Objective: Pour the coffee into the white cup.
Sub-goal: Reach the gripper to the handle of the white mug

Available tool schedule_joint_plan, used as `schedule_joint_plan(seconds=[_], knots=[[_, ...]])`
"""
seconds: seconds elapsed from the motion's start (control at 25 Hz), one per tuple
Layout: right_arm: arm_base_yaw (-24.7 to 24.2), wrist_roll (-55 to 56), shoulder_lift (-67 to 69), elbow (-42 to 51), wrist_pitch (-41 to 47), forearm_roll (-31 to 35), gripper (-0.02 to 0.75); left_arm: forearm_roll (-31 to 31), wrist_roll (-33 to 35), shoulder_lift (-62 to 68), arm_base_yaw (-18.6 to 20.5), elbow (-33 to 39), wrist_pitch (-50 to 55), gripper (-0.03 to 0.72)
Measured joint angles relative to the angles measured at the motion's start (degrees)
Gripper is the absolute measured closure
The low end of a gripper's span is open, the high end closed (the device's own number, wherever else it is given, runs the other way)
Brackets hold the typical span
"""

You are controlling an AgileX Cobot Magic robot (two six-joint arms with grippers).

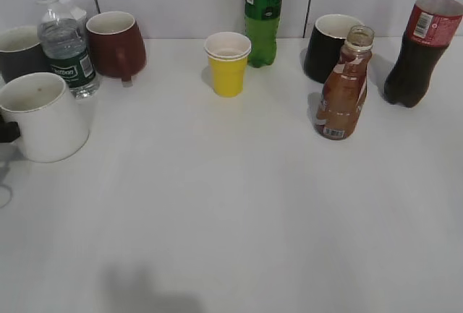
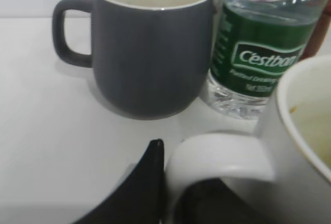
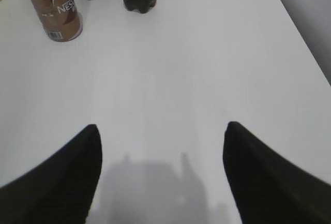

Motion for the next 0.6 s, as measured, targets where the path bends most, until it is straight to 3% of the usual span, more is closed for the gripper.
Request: schedule_joint_plan(seconds=[0.32,0.6], knots=[[0.0,0.0,0.0,0.0,0.0,0.0,0.168,4.38,-1.74,0.19,0.0,0.0,-4.89,0.636],[0.0,0.0,0.0,0.0,0.0,0.0,0.168,19.48,-9.23,0.19,0.0,-3.17,-6.72,0.636]])
